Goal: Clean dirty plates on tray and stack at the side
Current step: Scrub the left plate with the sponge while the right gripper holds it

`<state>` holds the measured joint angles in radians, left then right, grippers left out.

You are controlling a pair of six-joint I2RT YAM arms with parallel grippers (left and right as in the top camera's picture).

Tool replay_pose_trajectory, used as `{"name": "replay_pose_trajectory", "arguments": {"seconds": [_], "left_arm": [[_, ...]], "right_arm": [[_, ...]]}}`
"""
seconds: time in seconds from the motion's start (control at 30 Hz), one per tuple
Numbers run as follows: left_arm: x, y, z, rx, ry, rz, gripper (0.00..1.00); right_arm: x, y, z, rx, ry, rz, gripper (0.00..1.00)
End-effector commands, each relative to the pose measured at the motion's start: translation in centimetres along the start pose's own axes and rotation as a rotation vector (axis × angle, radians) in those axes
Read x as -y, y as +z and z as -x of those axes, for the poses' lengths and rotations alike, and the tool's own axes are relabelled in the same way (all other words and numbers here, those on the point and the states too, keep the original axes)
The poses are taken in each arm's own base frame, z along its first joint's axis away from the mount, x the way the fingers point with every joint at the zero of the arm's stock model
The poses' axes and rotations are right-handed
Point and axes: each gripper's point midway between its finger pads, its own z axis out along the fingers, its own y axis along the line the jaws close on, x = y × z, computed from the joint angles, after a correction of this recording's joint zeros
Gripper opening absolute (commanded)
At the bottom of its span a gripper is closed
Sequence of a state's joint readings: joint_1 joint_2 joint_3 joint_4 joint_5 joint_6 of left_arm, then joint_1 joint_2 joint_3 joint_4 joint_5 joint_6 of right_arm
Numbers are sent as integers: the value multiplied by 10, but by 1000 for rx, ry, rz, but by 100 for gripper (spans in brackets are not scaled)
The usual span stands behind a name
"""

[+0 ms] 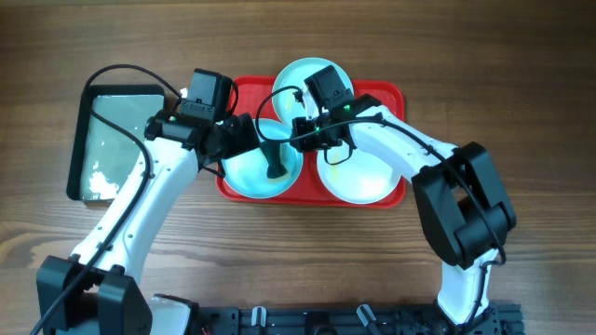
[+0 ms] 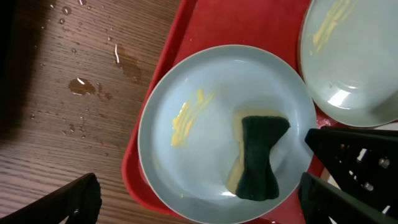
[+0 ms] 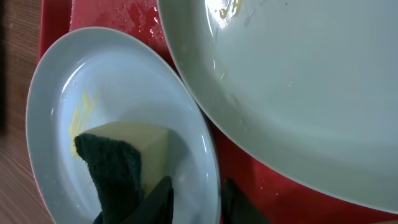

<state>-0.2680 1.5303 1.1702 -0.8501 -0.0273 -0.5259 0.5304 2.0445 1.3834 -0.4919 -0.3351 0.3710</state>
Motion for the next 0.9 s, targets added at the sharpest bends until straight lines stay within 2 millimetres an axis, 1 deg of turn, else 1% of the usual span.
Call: {"name": "replay_pose_trajectory", "arguments": {"seconds": [0.0,0.1,0.17,0.27,0.4,0.43,0.57,0.63,0.7,0.73,0.87], "left_arm": [[6,2,1,-14,-6,-31,100],[9,6,-3,-37,3,-44,100],[14,10,-8,-67,30,-70,100],[14,19,-11,-96,43,-67,100],[17,31,-14,-123,41,-73,100],[18,34,-16,-135,41,-80,100],[24,44,-23,-186,41,-105,100],[24,50,-26,-202,43,-99,97],[28,60,-31,-219,57,-95,93],[31,65,-34,-227,66,-95,93],[41,82,-44,-248,100,-96,91]], "right_arm": [[9,10,-3,-18,34,-33,25],[11,10,-7,-31,38,-45,20],[15,10,-9,-40,41,-64,22],[15,10,-10,-42,30,-63,25],[17,11,-14,-59,38,-71,25],[19,12,-16,-67,57,-79,24],[25,16,-24,-95,90,-99,15],[25,16,-24,-95,89,-99,13],[23,17,-22,-87,103,-96,7],[23,17,-22,-85,112,-95,4],[23,17,-23,-88,112,-94,4]]}}
